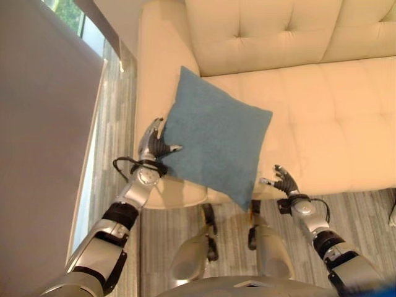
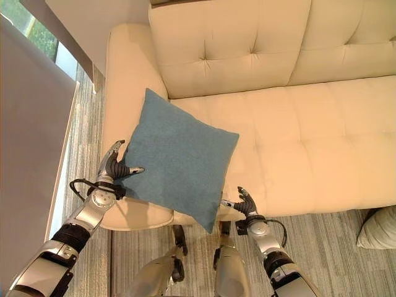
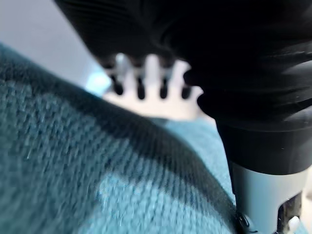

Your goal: Pick up all the scattered cushions and arrange them neatly on the sofa.

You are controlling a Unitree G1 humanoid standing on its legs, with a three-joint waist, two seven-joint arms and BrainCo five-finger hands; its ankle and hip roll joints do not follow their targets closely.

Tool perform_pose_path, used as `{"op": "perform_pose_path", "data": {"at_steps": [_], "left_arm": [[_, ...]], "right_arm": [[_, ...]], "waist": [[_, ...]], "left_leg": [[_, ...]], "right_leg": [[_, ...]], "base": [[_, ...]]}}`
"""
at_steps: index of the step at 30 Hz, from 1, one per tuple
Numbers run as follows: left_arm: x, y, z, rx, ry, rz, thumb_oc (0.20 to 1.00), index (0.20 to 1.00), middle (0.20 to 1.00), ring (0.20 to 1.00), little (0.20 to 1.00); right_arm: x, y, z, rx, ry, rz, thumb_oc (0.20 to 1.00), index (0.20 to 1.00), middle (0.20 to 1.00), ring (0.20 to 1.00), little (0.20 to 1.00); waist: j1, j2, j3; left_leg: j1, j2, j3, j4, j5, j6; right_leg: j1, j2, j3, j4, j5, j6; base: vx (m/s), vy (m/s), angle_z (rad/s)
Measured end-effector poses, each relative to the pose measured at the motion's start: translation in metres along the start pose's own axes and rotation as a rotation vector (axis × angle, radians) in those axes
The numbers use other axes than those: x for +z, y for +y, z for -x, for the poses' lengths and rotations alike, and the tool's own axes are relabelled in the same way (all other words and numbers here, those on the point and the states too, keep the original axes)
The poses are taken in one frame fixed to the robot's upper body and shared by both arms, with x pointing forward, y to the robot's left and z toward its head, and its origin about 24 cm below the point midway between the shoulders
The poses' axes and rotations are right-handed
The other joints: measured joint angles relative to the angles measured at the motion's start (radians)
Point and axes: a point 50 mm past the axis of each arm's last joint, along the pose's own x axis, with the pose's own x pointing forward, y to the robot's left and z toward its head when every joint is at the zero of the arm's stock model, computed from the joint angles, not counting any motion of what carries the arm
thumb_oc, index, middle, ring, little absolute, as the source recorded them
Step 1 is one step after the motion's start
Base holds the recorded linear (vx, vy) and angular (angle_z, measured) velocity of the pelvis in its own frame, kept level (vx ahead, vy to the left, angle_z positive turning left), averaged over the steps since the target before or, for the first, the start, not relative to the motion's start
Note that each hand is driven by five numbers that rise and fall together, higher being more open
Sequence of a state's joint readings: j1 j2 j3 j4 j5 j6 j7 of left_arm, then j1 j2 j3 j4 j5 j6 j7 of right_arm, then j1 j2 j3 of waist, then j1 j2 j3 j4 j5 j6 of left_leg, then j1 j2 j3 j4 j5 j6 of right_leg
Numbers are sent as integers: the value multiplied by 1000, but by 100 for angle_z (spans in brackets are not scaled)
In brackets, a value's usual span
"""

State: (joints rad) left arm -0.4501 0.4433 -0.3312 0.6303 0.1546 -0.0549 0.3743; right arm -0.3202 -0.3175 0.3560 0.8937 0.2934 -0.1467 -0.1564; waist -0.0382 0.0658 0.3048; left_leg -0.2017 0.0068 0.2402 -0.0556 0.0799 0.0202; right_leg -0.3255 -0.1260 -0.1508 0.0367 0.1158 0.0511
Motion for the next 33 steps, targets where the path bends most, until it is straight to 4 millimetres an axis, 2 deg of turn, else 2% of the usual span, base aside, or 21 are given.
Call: {"op": "perform_pose_path", "data": {"at_steps": [4,8,10,16,17,20,25,26,27,28,32,33], "left_arm": [[-1,-9,1,-54,22,38,1000,1000,1000,1000,1000],[13,-16,-3,-70,-12,73,1000,1000,1000,1000,1000],[16,-18,-4,-74,-13,96,1000,1000,1000,1000,1000],[33,-21,-9,-82,-62,136,1000,1000,1000,1000,1000],[37,-20,-11,-77,-77,149,1000,1000,1000,1000,1000],[48,-20,-15,-70,-104,179,1000,1000,1000,1000,1000],[63,-21,-19,-69,-120,344,1000,1000,1000,1000,1000],[64,-20,-19,-68,-120,375,1000,1000,1000,1000,1000],[65,-20,-19,-66,-119,403,416,416,416,416,416],[66,-19,-19,-62,-122,434,200,200,200,200,200],[71,-16,-19,-54,-139,526,200,200,200,200,200],[74,-14,-18,-50,-153,563,200,200,200,200,200]], "right_arm": [[-2,1,1,21,12,-50,1000,1000,1000,1000,1000],[1,3,-1,30,11,-105,1000,1000,1000,1000,1000],[4,11,-2,50,11,-150,1000,1000,1000,1000,1000],[23,27,-9,104,-23,-214,1000,1000,1000,1000,1000],[32,30,-13,108,-36,-250,1000,1000,1000,1000,1000],[41,29,-16,102,-59,-294,1000,1000,1000,1000,1000],[58,29,-21,94,-96,-378,1000,1000,1000,1000,1000],[60,29,-21,92,-102,-383,545,545,545,545,545],[62,29,-21,89,-106,-397,200,200,200,200,200],[64,29,-21,90,-114,-399,200,200,200,200,200],[70,29,-21,86,-150,-417,200,200,200,200,200],[77,27,-20,90,-180,-418,200,200,200,200,200]], "waist": [[-1,3,0],[5,14,2],[4,23,2],[31,55,16],[32,60,18],[38,71,27],[54,84,39],[53,87,42],[53,89,43],[54,91,45],[53,92,46],[51,91,47]], "left_leg": [[-21,-2,0,9,1,2],[-66,-10,1,22,4,6],[-75,-12,0,24,4,7],[-102,-16,-4,23,13,10],[-126,-19,-5,27,13,8],[-152,-23,-11,24,27,11],[-178,-26,-16,25,30,8],[-180,-26,-19,26,32,7],[-183,-26,-22,26,33,7],[-186,-26,-24,26,35,7],[-193,-25,-28,25,37,5],[-194,-25,-28,26,37,5]], "right_leg": [[-26,-6,2,22,-6,-1],[-79,-18,4,54,-17,4],[-89,-21,4,60,-18,4],[-129,-26,4,90,-29,5],[-164,-33,4,119,-40,7],[-191,-37,3,128,-39,3],[-229,-44,2,156,-51,3],[-230,-43,1,156,-51,2],[-232,-43,1,157,-51,2],[-235,-43,0,158,-51,2],[-246,-43,0,169,-54,-2],[-250,-43,0,176,-55,-3]], "base": [[-8,-1,0],[-9,7,4],[0,0,0],[-20,8,3],[-20,20,6],[-24,21,8],[-9,11,3],[-9,20,5],[-7,15,4],[0,0,0],[0,0,0],[0,0,0]]}}
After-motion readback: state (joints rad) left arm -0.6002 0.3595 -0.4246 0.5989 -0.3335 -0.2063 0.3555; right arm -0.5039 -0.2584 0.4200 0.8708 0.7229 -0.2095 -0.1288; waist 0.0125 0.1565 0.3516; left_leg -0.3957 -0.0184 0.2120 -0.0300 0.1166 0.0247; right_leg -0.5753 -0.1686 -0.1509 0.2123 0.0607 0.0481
